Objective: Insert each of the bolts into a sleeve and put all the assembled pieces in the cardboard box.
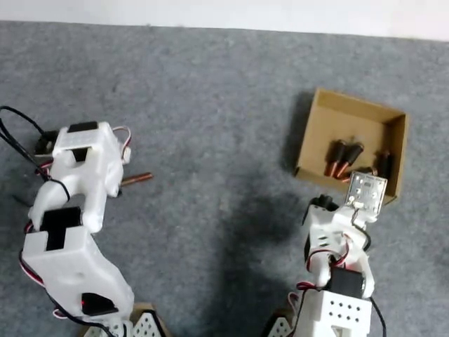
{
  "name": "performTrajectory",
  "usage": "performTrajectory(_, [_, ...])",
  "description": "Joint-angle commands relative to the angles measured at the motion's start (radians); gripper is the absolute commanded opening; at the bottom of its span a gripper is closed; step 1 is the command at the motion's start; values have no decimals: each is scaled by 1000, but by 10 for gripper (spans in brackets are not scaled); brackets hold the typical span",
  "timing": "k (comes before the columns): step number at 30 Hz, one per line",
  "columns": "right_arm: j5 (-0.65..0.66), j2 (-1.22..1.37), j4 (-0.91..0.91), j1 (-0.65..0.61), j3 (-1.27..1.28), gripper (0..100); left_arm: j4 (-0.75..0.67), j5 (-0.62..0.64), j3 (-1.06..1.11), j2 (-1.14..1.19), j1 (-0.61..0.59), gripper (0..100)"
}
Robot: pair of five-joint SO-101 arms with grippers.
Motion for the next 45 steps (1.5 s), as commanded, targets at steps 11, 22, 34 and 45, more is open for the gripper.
performTrajectory(11, [21, -15, -42, -134, 30, 9, 0, -233, -56, -65, 31, 4])
performTrajectory(22, [118, -16, -443, -455, 168, 5, -58, -509, 110, -641, 239, 4])
performTrajectory(34, [138, -16, -550, -748, 205, 5, -368, -552, 727, -1578, 475, 5])
performTrajectory(45, [311, -15, -545, -935, 232, 5, -420, -555, 1078, -2134, 545, 6])
